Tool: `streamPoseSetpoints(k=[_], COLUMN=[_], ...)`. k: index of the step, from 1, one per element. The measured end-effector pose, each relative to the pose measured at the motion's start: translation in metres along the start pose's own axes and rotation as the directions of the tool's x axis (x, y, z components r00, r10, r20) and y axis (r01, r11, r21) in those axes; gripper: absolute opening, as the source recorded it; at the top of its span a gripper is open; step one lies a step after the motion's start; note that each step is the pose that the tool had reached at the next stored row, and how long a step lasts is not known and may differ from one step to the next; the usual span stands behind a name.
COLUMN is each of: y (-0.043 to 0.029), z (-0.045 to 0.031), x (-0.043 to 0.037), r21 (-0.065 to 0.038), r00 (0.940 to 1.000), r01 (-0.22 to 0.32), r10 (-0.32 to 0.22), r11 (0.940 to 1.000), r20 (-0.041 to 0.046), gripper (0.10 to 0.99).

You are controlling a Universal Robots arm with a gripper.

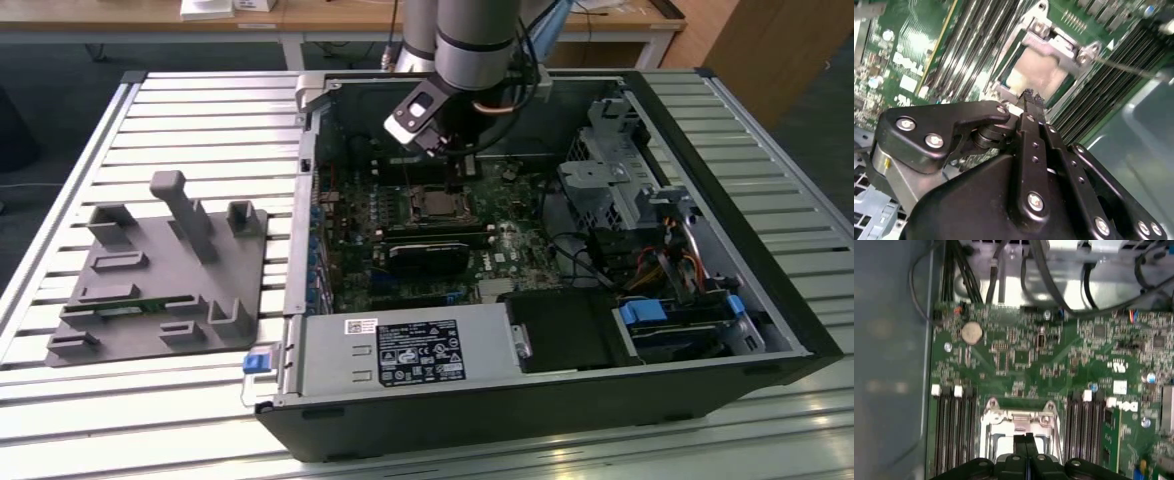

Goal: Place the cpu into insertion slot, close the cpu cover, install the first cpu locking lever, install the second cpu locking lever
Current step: 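Close the cpu cover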

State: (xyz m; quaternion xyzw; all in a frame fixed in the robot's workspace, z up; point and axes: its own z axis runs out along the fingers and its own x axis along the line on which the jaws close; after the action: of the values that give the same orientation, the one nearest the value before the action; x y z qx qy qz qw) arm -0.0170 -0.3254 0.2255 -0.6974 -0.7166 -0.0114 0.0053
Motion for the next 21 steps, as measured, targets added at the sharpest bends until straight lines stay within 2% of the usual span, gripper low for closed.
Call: streamPoseSetpoints(k=[3, 8, 13, 21], y=[-0.0073, -0.0153, -0.0273, -0.0345], z=[0.0023, 0.0096, 0.0129, 0.0185], x=[0.0001, -0.0008, -0.0006, -0.0005], r21=[0.0, 0.0, 0.0, 0.0], r00=[1.0, 0.9998, 0.9997, 0.9997], r01=[0.003, 0.018, 0.024, 0.024], r10=[-0.003, -0.018, -0.024, -0.024], r11=[1.0, 0.9998, 0.9997, 0.9997], r20=[-0.0004, -0.0007, -0.0014, -0.0026], gripper=[0.106, 0.106, 0.106, 0.106])
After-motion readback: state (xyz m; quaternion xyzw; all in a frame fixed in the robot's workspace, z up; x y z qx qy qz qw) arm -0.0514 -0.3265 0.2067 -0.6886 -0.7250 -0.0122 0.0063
